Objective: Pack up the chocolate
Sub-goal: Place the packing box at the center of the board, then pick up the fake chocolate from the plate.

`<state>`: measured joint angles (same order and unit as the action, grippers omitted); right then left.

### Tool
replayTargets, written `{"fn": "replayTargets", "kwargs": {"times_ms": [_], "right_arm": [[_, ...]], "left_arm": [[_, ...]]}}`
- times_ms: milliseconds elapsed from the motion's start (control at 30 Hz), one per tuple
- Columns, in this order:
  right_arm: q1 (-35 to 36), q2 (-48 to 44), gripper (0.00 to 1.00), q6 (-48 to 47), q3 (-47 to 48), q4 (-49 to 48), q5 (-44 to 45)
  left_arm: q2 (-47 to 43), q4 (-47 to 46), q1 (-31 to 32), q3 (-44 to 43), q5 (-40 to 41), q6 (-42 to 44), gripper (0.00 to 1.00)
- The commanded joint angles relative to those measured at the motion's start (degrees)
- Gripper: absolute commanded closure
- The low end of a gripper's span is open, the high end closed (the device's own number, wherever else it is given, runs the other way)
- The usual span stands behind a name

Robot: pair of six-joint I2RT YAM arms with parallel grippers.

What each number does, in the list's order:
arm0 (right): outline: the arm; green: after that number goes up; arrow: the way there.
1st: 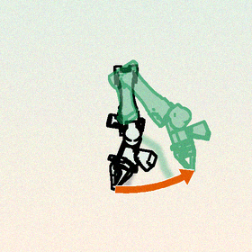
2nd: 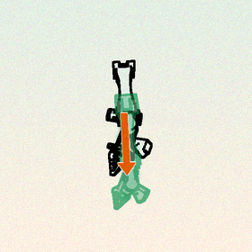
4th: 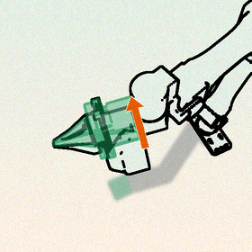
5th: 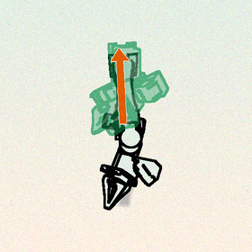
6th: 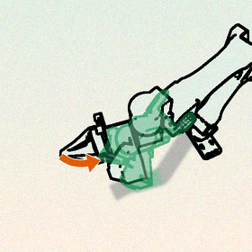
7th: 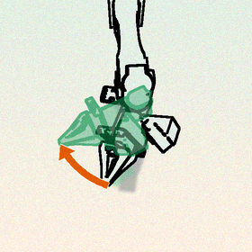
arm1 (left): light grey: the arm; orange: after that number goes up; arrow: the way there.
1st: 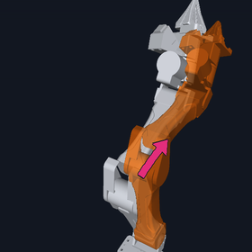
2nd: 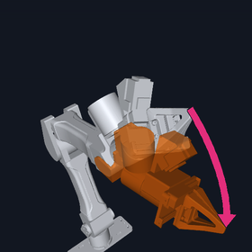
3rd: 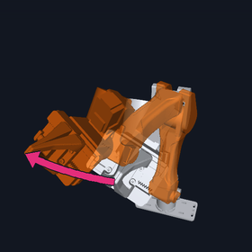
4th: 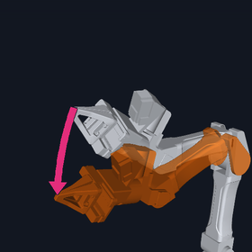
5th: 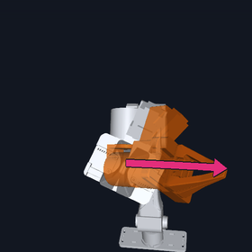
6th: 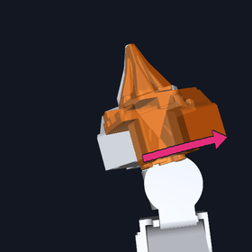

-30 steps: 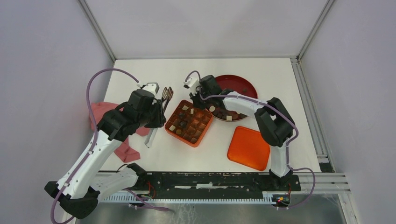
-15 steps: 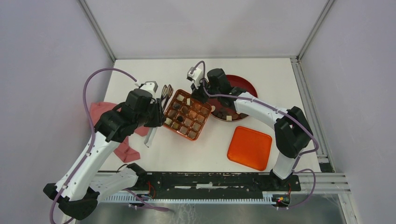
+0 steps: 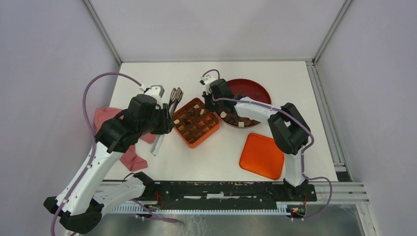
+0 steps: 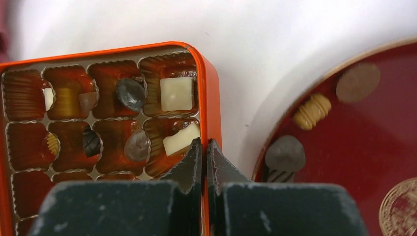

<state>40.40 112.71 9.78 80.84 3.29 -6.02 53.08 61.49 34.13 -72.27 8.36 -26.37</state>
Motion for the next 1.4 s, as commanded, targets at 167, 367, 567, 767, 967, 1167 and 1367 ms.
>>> {"fn": "replayTargets", "kwargs": {"times_ms": [167,367,567,767,967,1167,1367], "right_arm": [[0.3,5.3,1.00,13.5,4.4,-1.0,7.1],[0.3,6.6,0.73,13.5,4.1,-1.8,0.6],[0.1,-1.0,0.38,6.7,3.7,-2.7,-0.6],[-1.9,-9.6,0.26,-0.9,1.4,-1.0,-2.2],[-11.2,-21.0,0.25,-19.9,-8.3,0.7,-34.5],[-20.4,-29.4,0.25,-21.7,-22.1,-1.5,-42.2],[-25.3,-31.9,0.24,-20.8,-25.7,-4.3,-46.9]], "left_arm": [[-1.7,-2.5,-0.1,3.1,-2.6,-0.4,0.98],[-1.5,0.6,-0.1,6.2,-4.0,-1.2,0.98],[-1.3,4.0,-0.1,7.5,-5.1,-2.9,0.98],[1.7,4.2,-0.1,8.2,-4.4,-3.2,0.98],[5.0,2.8,0.0,9.4,-3.3,-2.7,0.98],[7.1,2.3,0.6,11.7,-2.7,-3.1,0.98],[8.6,1.8,0.8,13.5,-1.6,-3.0,0.97]]}}
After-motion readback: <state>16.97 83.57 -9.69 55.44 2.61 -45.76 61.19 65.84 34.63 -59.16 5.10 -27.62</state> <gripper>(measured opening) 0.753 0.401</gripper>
